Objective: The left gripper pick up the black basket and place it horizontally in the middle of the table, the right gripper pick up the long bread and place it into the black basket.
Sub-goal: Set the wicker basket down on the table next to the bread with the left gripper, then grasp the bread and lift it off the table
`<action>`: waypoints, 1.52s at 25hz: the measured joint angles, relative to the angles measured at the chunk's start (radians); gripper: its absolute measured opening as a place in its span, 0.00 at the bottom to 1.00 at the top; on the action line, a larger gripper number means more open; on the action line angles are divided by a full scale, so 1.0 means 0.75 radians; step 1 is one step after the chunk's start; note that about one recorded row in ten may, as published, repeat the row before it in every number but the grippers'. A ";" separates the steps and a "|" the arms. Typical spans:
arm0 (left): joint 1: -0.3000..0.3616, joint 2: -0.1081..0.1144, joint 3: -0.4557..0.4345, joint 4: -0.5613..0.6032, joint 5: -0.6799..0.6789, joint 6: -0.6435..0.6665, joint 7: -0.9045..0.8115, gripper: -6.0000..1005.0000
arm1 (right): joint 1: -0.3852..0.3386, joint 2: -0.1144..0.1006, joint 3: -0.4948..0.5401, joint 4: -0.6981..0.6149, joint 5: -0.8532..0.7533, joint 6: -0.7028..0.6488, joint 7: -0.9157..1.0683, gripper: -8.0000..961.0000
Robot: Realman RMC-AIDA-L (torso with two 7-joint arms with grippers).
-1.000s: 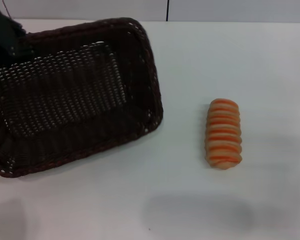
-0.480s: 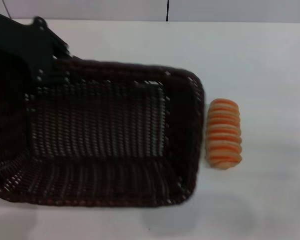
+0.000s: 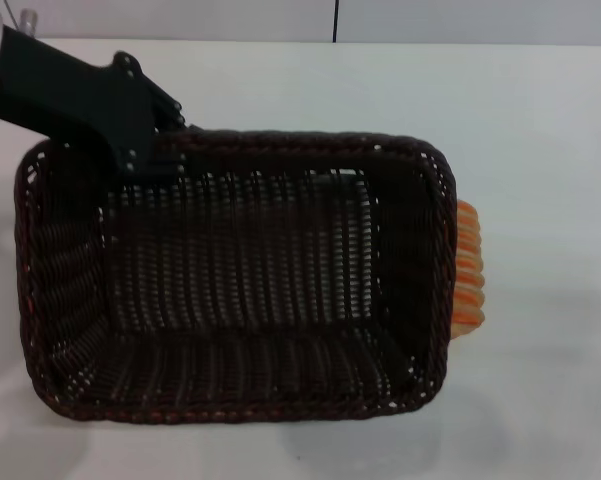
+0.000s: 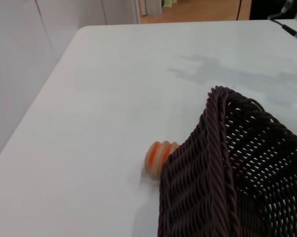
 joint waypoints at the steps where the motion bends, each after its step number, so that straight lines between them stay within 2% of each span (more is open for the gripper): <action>1: 0.001 -0.001 0.001 0.010 0.000 0.003 0.005 0.21 | 0.000 0.000 0.000 0.000 0.000 0.000 0.000 0.63; 10: 0.015 -0.014 0.023 0.063 0.001 0.013 0.056 0.22 | 0.008 -0.002 0.000 0.000 0.003 0.000 -0.002 0.63; 15: -0.007 0.000 0.071 0.166 0.005 0.049 0.062 0.22 | 0.009 -0.002 0.000 -0.001 0.003 0.000 -0.002 0.63; 24: -0.008 -0.015 0.081 0.173 0.019 0.136 0.062 0.23 | 0.005 -0.002 0.000 0.000 0.003 -0.002 -0.004 0.63; 29: -0.010 -0.023 0.058 0.163 0.007 0.263 0.046 0.42 | 0.004 -0.002 0.000 0.000 0.002 -0.005 -0.004 0.63; 30: -0.012 -0.027 0.041 0.161 -0.005 0.348 0.028 0.51 | 0.003 -0.002 0.000 0.000 0.000 -0.005 -0.004 0.63; 32: -0.013 -0.029 0.033 0.164 -0.018 0.398 0.015 0.70 | 0.003 -0.002 0.000 0.000 -0.003 -0.006 -0.004 0.63; 35: -0.005 -0.029 0.003 0.167 -0.085 0.513 -0.027 0.70 | 0.002 -0.002 0.000 0.001 -0.004 -0.006 -0.003 0.63; 38: 0.030 -0.029 -0.123 0.156 -0.255 0.554 -0.040 0.70 | 0.001 -0.002 -0.003 0.005 -0.004 -0.006 -0.003 0.63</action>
